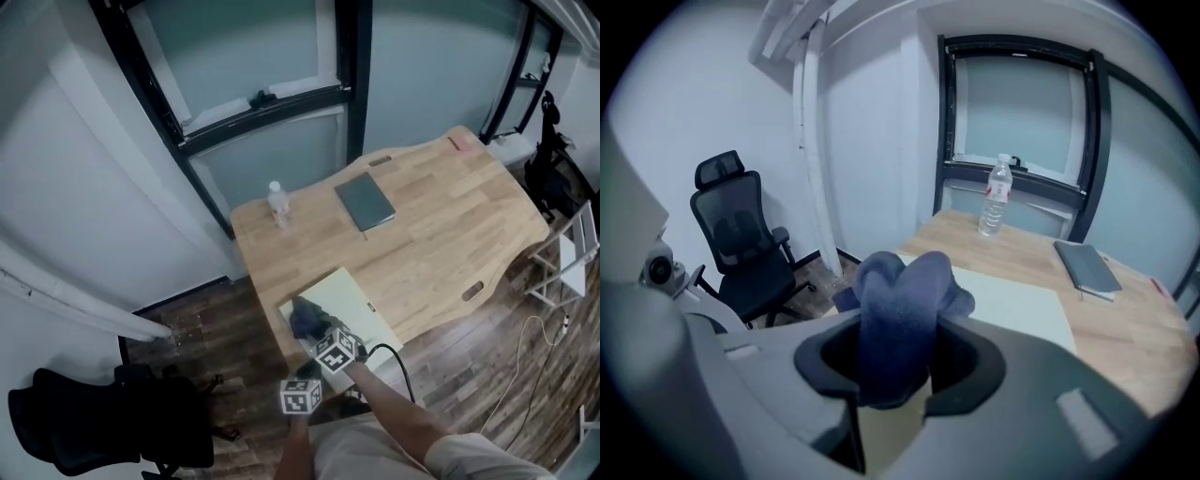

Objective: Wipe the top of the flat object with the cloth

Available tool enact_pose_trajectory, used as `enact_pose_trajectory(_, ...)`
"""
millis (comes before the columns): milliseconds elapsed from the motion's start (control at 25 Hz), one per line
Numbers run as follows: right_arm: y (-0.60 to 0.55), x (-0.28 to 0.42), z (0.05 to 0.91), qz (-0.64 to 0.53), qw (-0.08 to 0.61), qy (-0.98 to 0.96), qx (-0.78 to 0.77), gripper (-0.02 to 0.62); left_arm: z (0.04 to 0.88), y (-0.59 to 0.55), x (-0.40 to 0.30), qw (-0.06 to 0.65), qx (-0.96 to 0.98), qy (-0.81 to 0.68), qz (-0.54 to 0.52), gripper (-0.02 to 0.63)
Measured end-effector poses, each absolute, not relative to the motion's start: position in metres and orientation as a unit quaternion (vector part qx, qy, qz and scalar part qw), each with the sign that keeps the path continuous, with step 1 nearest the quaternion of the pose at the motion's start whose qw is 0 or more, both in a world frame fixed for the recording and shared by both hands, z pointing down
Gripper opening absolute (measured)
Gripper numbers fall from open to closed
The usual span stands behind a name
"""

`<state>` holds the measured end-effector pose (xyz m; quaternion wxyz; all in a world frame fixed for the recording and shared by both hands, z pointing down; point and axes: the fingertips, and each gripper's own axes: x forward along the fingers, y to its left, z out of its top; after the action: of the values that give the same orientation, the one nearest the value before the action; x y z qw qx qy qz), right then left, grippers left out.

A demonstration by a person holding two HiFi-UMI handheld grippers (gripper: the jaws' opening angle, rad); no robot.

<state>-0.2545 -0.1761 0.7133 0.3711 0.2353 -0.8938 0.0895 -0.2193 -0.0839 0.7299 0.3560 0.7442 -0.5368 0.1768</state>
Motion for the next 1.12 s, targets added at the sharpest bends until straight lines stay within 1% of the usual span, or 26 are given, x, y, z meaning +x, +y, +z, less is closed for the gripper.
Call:
enact_pose_trajectory(80,-0.172,-0.257,0.711,0.091,0.363,-0.899,0.228,0.146,0.73,-0.084,-0.22,0.349,0.738,-0.55,0.173,0.009)
enact_pose_trajectory(280,-0.133,-0.261,0.714,0.089,0.354,-0.92,0.145,0.146,0.732,-0.076,-0.219,0.339,0.724,-0.577,0.166,0.009)
enact_pose_trajectory(360,-0.132,-0.255,0.712,0.087,0.347,-0.923,0.141,0.146,0.731,-0.079,-0.218,0.335,0.718,-0.589,0.159,0.009)
enact_pose_trajectory(560,-0.14,-0.225,0.716,0.062,0.364,-0.911,0.183,0.146,0.731,-0.076,-0.22,0.333,0.707,-0.602,0.162,0.009)
enact_pose_trajectory(1120,-0.21,-0.094,0.723,0.123,0.353,-0.855,0.358,0.146,0.731,-0.082,-0.219,0.316,0.7,-0.612,0.192,0.009)
